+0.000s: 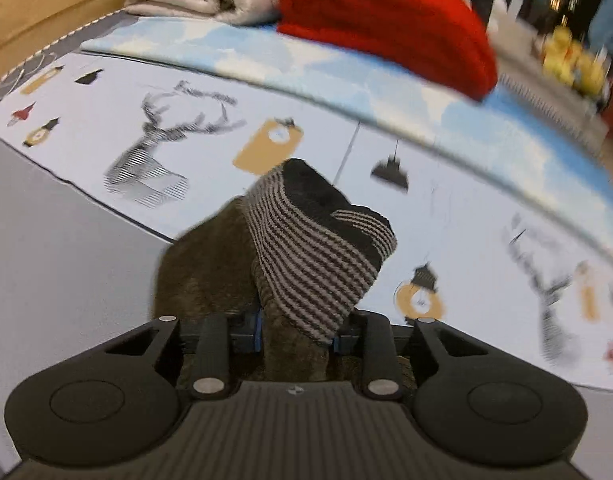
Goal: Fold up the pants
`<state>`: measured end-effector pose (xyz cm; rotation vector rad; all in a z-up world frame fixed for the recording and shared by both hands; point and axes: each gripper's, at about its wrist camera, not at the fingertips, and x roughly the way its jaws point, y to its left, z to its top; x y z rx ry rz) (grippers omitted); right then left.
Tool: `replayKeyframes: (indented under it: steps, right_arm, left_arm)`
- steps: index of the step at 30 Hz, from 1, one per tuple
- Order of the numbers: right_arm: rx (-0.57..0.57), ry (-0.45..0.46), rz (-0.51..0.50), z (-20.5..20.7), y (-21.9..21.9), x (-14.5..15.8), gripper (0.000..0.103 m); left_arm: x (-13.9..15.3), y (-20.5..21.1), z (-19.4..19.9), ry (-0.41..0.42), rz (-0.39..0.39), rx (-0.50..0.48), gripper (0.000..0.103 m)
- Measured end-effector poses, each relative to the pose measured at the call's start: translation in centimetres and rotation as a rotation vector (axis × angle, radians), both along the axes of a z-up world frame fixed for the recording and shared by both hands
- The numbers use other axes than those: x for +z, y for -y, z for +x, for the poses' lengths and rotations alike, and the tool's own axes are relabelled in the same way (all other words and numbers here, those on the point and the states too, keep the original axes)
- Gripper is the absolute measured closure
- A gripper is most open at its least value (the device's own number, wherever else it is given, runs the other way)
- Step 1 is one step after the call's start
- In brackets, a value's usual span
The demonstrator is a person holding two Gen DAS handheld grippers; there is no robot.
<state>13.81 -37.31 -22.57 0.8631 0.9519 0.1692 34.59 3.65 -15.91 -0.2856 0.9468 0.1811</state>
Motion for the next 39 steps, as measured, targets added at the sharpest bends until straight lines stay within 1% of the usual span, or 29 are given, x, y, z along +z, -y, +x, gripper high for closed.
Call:
replayKeyframes:
  steps: [2, 5, 7, 9, 11, 12, 13, 15, 17, 19, 21, 23, 26, 28, 29, 30, 31, 32, 33, 34, 35, 36, 37, 38, 39]
  right_arm:
    - [0.002, 0.001, -0.023, -0.1, -0.3, 0.0, 0.026]
    - [-0.016, -0.005, -0.060, -0.3, -0.5, 0.0, 0.026]
    - [-0.030, -0.014, -0.086, -0.5, -0.7, -0.2, 0.026]
    - [-0.039, -0.026, -0.112, -0.7, -1.0, -0.3, 0.026]
    - [-0.054, -0.035, -0.134, -1.0, -1.1, -0.4, 0.026]
    - [-0.062, -0.034, -0.145, -1.1, -1.1, -0.4, 0.026]
    - [-0.067, -0.032, -0.159, -1.3, -1.1, -0.4, 0.027]
    - [-0.072, -0.018, -0.187, -1.6, -1.3, -0.2, 0.028]
    - [-0.080, -0.012, -0.195, -2.0, -1.1, -0.1, 0.028]
    - [-0.089, -0.015, -0.189, -2.4, -0.8, -0.2, 0.028]
    - [-0.093, -0.007, -0.183, -2.8, -0.4, -0.1, 0.028]
    - [-0.096, 0.010, -0.178, -3.3, 0.2, 0.2, 0.028]
    - [-0.120, 0.036, -0.148, -4.1, 1.6, 0.6, 0.028]
    - [-0.150, 0.045, -0.118, -4.6, 2.9, 0.7, 0.028]
    - [-0.168, 0.045, -0.098, -4.9, 3.6, 0.6, 0.027]
    - [-0.185, 0.042, -0.078, -5.0, 4.2, 0.5, 0.027]
    - [-0.196, 0.038, -0.061, -5.2, 4.6, 0.4, 0.027]
    - [-0.205, 0.036, -0.045, -5.2, 5.1, 0.3, 0.027]
    - [-0.216, 0.036, -0.031, -5.3, 5.5, 0.3, 0.027]
    - [-0.226, 0.040, -0.019, -5.5, 5.9, 0.3, 0.027]
    - [-0.233, 0.045, -0.008, -5.6, 6.2, 0.3, 0.027]
    - [-0.237, 0.049, 0.001, -5.6, 6.4, 0.3, 0.027]
    - [-0.238, 0.054, 0.010, -5.5, 6.6, 0.3, 0.027]
    - [-0.236, 0.058, 0.014, -5.3, 6.7, 0.3, 0.027]
    - [-0.230, 0.063, 0.017, -4.9, 6.7, 0.3, 0.027]
  left_arm:
    - [2.2, -3.0, -2.0, 0.026, -0.070, 0.036, 0.073]
    - [4.6, -8.4, -5.6, 0.058, -0.161, 0.127, 0.073]
    - [5.4, -11.6, -7.6, 0.073, -0.192, 0.175, 0.073]
    - [5.4, -14.6, -9.6, 0.079, -0.235, 0.233, 0.073]
    - [4.9, -17.0, -11.3, 0.066, -0.315, 0.295, 0.074]
    - [4.7, -17.7, -11.8, 0.058, -0.335, 0.311, 0.074]
    - [4.6, -18.0, -12.1, 0.049, -0.336, 0.316, 0.074]
    - [4.9, -17.3, -12.4, 0.046, -0.308, 0.295, 0.074]
    - [5.6, -15.7, -12.4, 0.065, -0.293, 0.251, 0.074]
    - [6.9, -12.9, -12.3, 0.094, -0.256, 0.173, 0.074]
    - [8.5, -9.0, -12.4, 0.128, -0.219, 0.077, 0.075]
    - [9.9, -3.6, -12.5, 0.152, -0.165, -0.035, 0.075]
    - [10.6, 5.3, -12.2, 0.156, -0.115, -0.198, 0.075]
    - [9.6, 11.8, -12.5, 0.147, -0.068, -0.333, 0.075]
    - [8.6, 14.7, -12.6, 0.130, -0.045, -0.391, 0.074]
    - [6.9, 17.7, -12.7, 0.106, -0.017, -0.460, 0.073]
    - [4.8, 20.7, -12.7, 0.064, 0.029, -0.549, 0.064]
    - [2.9, 22.8, -12.8, -0.002, 0.070, -0.610, 0.052]
    - [1.3, 24.3, -12.9, -0.074, 0.115, -0.649, 0.050]
    - [0.2, 25.1, -13.4, -0.117, 0.134, -0.670, 0.050]
    - [-0.4, 25.0, -13.9, -0.139, 0.112, -0.684, 0.049]
    - [-0.4, 24.2, -14.5, -0.123, 0.068, -0.682, 0.047]
    - [0.0, 22.8, -15.0, -0.102, 0.032, -0.666, 0.042]
    - [0.5, 21.4, -15.1, -0.094, 0.004, -0.641, 0.028]
    - [1.3, 19.6, -15.3, -0.069, -0.010, -0.596, 0.022]
